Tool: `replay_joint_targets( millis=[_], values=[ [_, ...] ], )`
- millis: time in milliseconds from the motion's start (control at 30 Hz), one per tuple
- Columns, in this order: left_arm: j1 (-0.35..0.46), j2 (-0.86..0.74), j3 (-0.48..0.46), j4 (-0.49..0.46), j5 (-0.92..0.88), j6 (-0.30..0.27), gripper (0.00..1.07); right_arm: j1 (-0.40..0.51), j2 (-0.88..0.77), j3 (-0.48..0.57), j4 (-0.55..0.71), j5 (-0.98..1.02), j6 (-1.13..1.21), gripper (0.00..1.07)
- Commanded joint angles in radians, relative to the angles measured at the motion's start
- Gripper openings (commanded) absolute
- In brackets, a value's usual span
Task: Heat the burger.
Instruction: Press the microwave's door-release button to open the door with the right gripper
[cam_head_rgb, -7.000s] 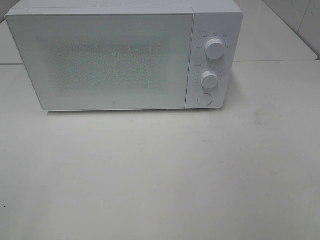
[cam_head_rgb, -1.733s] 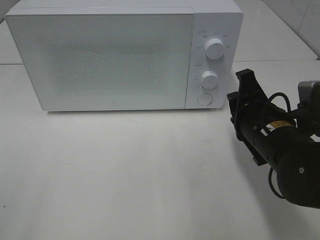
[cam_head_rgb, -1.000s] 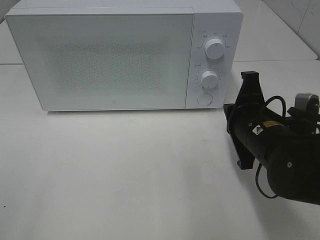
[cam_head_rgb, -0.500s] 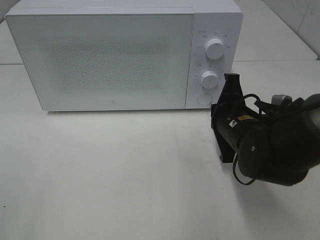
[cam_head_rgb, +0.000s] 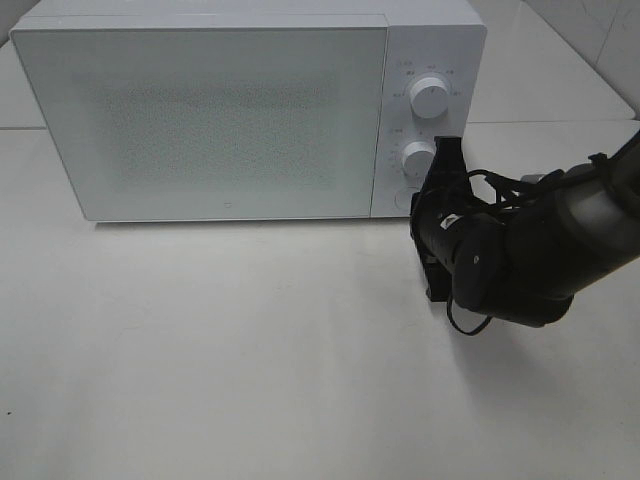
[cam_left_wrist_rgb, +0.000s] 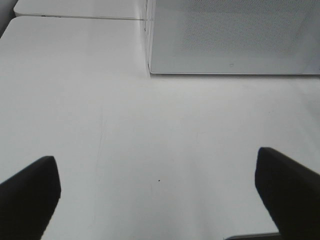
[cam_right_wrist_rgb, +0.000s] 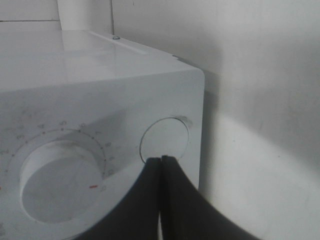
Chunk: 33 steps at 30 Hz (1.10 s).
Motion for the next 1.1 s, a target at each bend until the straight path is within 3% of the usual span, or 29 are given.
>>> replay_joint_targets(
  millis=[33, 700, 1100],
  values=[
    [0.002, -0.02, 0.003, -0.006, -0.009, -0.001, 0.98, -0.021, 0.021, -0.032, -0.023, 0.01, 0.002, 0.0],
    [0.002, -0.02, 0.003, -0.006, -0.009, -0.001, 0.98, -0.053, 0.122, -0.158, -0.044, 0.051, 0.006, 0.0],
    [0.002, -0.02, 0.003, -0.006, -0.009, -0.001, 0.98, -0.053, 0.13, -0.184, -0.02, -0.073, -0.002, 0.0]
  ],
)
